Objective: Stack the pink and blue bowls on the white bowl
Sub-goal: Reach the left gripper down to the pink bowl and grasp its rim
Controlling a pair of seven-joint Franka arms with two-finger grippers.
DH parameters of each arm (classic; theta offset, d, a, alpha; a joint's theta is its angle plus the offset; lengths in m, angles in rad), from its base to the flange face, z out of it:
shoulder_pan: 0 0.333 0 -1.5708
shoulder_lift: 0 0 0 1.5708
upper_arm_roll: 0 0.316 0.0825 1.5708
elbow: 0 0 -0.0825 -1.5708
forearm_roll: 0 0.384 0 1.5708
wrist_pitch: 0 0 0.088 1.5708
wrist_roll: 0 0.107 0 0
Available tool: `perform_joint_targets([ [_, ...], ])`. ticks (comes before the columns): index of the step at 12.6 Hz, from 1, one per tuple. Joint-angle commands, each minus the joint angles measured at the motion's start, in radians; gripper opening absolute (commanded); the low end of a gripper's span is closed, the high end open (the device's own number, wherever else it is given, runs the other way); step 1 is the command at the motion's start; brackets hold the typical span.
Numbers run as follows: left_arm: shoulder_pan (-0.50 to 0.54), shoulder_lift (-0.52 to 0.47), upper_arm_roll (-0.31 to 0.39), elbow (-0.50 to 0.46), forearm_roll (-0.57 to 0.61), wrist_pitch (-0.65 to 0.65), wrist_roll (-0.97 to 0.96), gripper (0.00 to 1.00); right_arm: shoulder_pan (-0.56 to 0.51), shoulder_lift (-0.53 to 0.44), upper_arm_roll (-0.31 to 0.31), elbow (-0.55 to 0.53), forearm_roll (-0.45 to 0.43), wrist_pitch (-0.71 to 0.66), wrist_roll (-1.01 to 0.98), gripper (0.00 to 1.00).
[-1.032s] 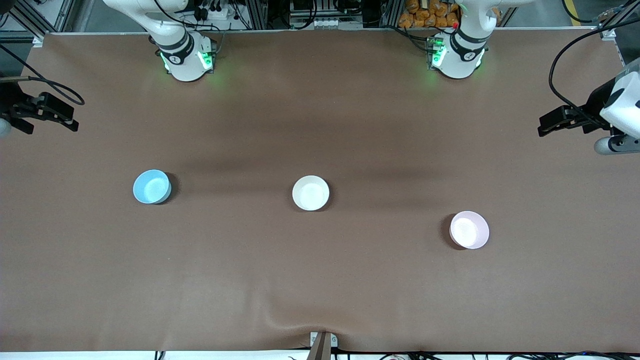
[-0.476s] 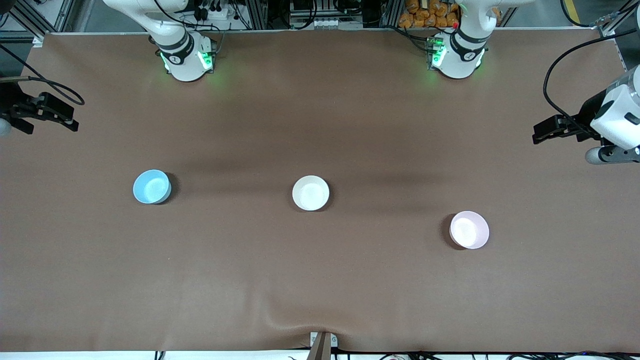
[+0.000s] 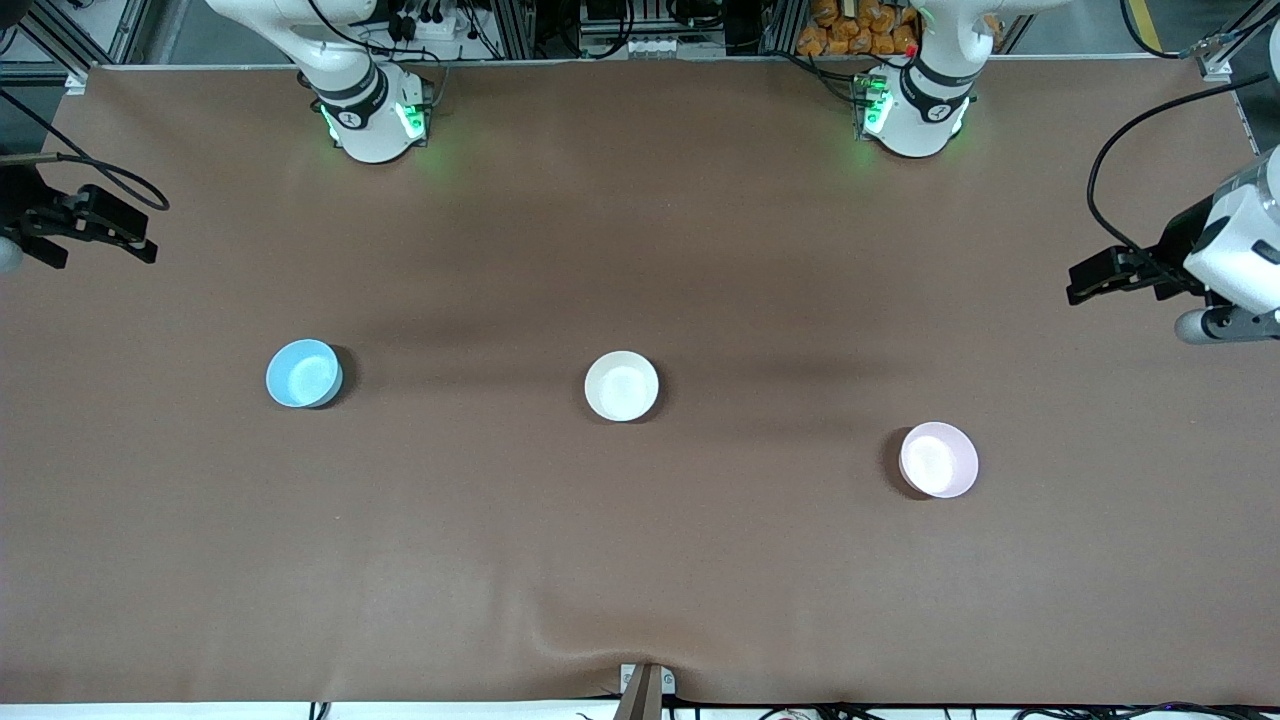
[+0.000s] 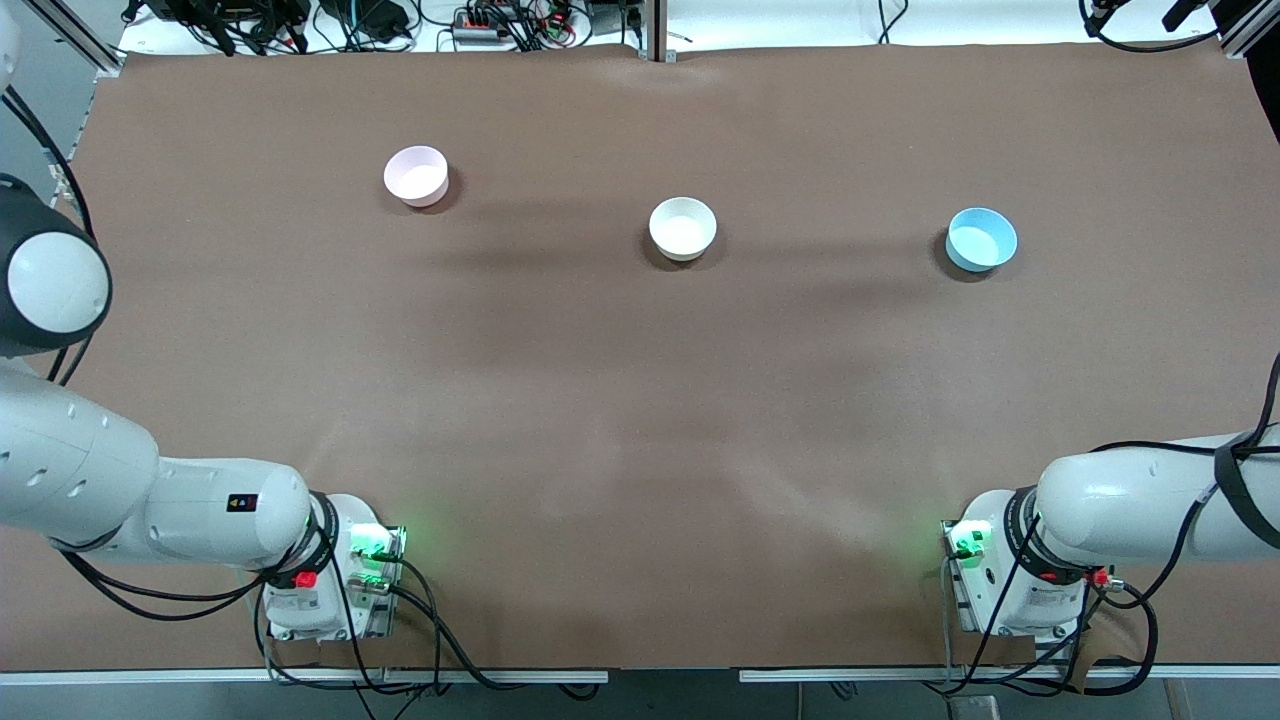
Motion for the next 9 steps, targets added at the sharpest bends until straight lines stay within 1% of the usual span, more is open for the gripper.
perform_joint_targets([
  [1,-0.008,0.072,-0.001,0.010,0.000,0.070,0.017,1.00,-0.010,0.009,0.006,0.017,-0.004,-0.009,0.006,1.00],
  [3,-0.002,0.147,-0.001,0.007,0.000,0.139,0.020,1.00,-0.010,0.009,0.006,0.017,-0.004,-0.009,0.004,1.00],
  [8,0.012,0.398,-0.003,-0.009,-0.008,0.415,0.025,1.00,-0.014,0.009,0.006,0.017,-0.004,-0.009,0.004,1.00],
  [9,-0.002,0.441,-0.003,-0.015,-0.010,0.463,0.037,1.00,-0.016,0.009,0.006,0.016,-0.002,-0.009,0.004,1.00],
])
